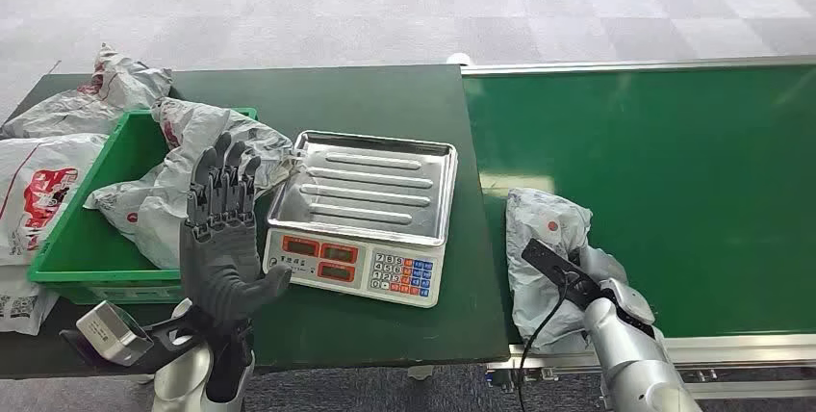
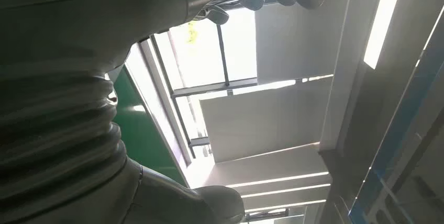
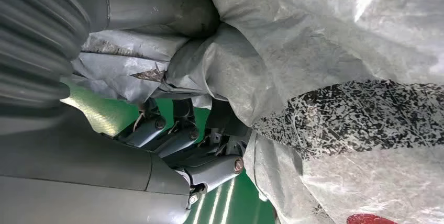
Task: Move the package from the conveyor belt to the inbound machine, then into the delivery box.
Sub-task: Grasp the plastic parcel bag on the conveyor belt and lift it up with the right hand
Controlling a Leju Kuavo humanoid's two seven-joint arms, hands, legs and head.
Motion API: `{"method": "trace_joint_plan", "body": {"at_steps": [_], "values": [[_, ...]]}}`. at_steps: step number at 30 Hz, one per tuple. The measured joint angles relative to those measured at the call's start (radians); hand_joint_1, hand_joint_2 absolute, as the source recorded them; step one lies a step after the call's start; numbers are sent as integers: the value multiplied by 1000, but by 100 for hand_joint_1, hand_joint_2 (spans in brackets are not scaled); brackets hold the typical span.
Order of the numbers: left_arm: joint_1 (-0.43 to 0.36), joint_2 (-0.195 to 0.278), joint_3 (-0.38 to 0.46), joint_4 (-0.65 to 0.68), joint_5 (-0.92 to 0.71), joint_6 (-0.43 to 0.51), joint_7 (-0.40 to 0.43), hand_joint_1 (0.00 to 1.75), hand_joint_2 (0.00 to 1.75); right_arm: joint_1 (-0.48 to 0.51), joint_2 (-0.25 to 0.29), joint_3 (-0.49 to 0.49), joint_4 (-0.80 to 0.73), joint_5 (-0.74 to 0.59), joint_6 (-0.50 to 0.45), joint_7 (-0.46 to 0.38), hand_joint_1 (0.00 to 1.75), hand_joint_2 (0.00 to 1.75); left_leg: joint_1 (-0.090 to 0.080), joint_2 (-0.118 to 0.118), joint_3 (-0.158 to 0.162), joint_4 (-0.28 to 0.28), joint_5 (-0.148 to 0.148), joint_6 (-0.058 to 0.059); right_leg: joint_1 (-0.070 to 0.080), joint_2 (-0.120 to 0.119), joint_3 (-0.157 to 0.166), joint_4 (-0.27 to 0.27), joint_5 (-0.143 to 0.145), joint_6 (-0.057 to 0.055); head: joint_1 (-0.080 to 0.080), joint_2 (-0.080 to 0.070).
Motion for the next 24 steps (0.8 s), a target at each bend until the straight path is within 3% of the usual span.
{"method": "trace_joint_plan", "body": {"at_steps": [7, 12, 18, 20, 22, 24], "values": [[0, 0, 0, 0, 0, 0, -1, 0, 175, 0, 6, 6, 0, -5, 2, -11, 175, 175, 0, 0, -5, 0, -1, 0, 0, -1, 0, 0, -1, 0, 0, 0], [0, 4, 0, 2, -3, -1, -19, 0, 175, 12, 15, 42, -2, -74, 12, -152, 175, 175, -1, 0, -4, 0, -1, 0, 0, 0, -1, 0, -1, 0, 0, 0], [2, 4, 1, 2, -11, -27, -29, 0, 175, 68, 36, 156, -89, -243, 2, -269, 175, 175, 0, -3, -3, 0, 1, -1, 0, -2, -6, 1, 0, -1, 0, 0], [2, 4, 3, 1, -13, -32, -33, 0, 175, 104, 47, 204, -175, -332, -48, -330, 175, 175, 0, -2, -5, 0, 1, -1, -1, -2, -8, 2, 0, -1, 0, 0], [2, 4, 5, 0, -13, -33, -38, 0, 175, 156, 75, 251, -334, -425, -170, -386, 175, 175, 0, -3, -7, 0, 1, -2, -1, -2, -11, 3, -1, -1, 0, 0], [3, 4, 6, 0, -13, -33, -41, 0, 175, 199, 109, 307, -548, -448, -287, -337, 175, 175, 0, -4, -9, 0, 2, -3, -2, -3, -15, 4, -1, -2, 0, 0]]}}
